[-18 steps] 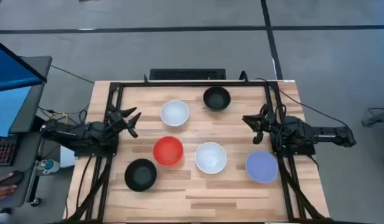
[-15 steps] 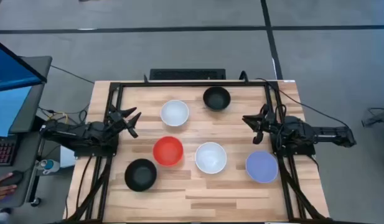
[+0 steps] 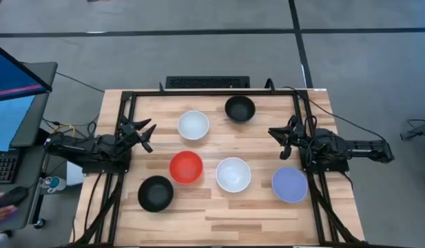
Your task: Nest bowls inside each other
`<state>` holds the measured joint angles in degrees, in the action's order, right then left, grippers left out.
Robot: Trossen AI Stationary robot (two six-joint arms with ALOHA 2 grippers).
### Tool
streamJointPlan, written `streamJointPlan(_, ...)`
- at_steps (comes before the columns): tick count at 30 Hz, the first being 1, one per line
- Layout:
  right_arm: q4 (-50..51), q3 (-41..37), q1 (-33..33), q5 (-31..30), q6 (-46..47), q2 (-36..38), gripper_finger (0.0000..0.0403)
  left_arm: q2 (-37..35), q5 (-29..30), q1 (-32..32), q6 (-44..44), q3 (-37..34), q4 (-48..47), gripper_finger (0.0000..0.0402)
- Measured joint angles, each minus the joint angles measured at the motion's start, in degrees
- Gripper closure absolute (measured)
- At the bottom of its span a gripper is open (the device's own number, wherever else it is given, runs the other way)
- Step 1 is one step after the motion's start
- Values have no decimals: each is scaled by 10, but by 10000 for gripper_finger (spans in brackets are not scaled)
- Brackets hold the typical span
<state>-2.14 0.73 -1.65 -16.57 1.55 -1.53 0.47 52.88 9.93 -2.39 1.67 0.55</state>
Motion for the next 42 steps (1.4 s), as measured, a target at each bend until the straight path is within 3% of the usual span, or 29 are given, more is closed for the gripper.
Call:
streamJointPlan(12, 0, 0, 0, 0, 0, 0, 326, 0, -6, 0, 19, -2, 18, 251)
streamJointPlan(18, 0, 0, 0, 0, 0, 0, 326, 0, -11, 0, 128, -2, 54, 251)
streamJointPlan(22, 0, 0, 0, 0, 0, 0, 326, 0, -30, -1, 273, -2, 57, 251)
streamJointPlan(27, 0, 0, 0, 0, 0, 0, 326, 0, -39, -1, 371, -1, 34, 251)
streamJointPlan(32, -1, 0, -2, -11, -25, 0, 326, 0, -65, -1, 561, 0, 21, 251)
streamJointPlan(35, -19, -2, -8, -16, -42, 0, 326, 0, -61, -2, 571, 0, 17, 251)
streamJointPlan(42, -130, -1, -7, -16, 129, 0, 326, 0, -40, -2, 542, 0, 33, 251)
